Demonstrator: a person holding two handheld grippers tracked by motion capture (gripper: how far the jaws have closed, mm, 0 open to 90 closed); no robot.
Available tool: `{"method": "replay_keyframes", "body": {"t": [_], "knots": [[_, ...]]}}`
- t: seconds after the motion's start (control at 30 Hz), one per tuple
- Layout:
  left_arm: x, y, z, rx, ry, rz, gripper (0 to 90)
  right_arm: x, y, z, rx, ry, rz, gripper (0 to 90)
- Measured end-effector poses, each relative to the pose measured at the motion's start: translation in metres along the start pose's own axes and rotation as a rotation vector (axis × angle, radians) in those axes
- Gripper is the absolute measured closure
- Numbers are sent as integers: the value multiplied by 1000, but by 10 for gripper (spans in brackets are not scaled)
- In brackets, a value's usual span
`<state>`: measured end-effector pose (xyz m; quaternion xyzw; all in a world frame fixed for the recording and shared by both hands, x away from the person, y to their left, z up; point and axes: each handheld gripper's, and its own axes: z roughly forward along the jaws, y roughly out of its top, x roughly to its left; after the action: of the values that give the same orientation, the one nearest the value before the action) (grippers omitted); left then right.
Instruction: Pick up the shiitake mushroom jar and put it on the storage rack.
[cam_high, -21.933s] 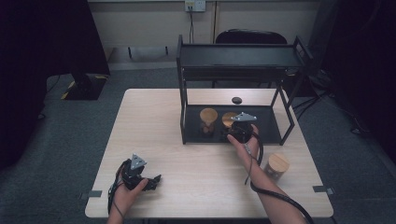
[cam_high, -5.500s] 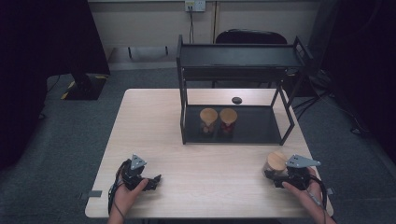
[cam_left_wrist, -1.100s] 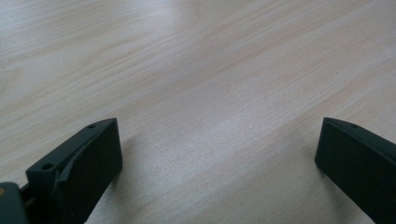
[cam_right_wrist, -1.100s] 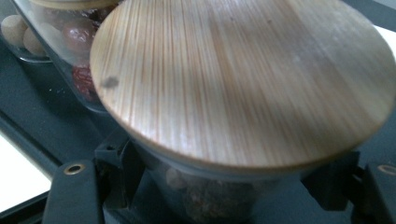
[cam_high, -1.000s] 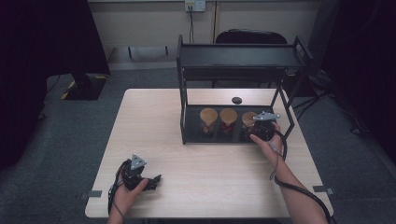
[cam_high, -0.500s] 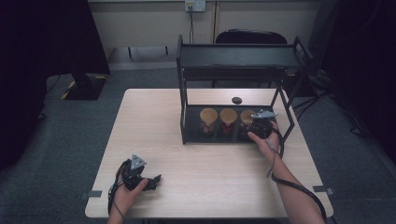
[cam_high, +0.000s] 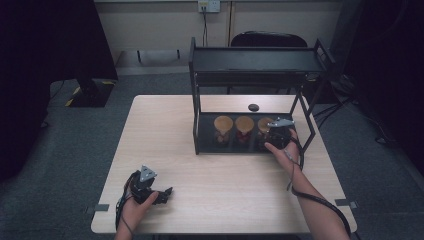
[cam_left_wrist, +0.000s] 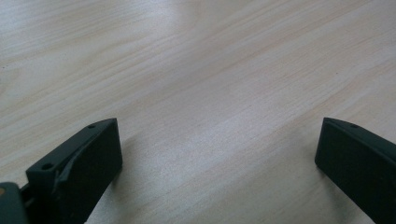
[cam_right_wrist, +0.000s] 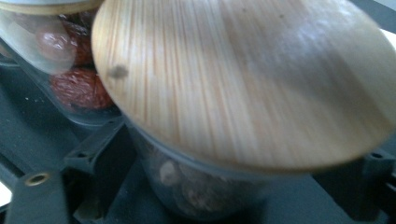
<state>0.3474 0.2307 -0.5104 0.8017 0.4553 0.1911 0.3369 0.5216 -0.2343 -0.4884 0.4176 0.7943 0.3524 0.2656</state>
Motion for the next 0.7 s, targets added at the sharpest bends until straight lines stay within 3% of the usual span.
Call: {"method": "replay_keyframes", "body": {"t": [0.17, 0.23, 0.37, 0.7], "knots": [[0, 0, 0, 0, 0, 0, 2, -3, 0, -5, 11, -6, 32, 29], [0, 0, 0, 0, 0, 0, 2, -4, -1, -9, 9, -17, 23, 19], [0, 0, 0, 0, 0, 0, 2, -4, -4, -15, 29, -10, 28, 16], [0, 0, 0, 0, 0, 0, 2, -3, -3, -28, 11, -9, 47, 18]]}}
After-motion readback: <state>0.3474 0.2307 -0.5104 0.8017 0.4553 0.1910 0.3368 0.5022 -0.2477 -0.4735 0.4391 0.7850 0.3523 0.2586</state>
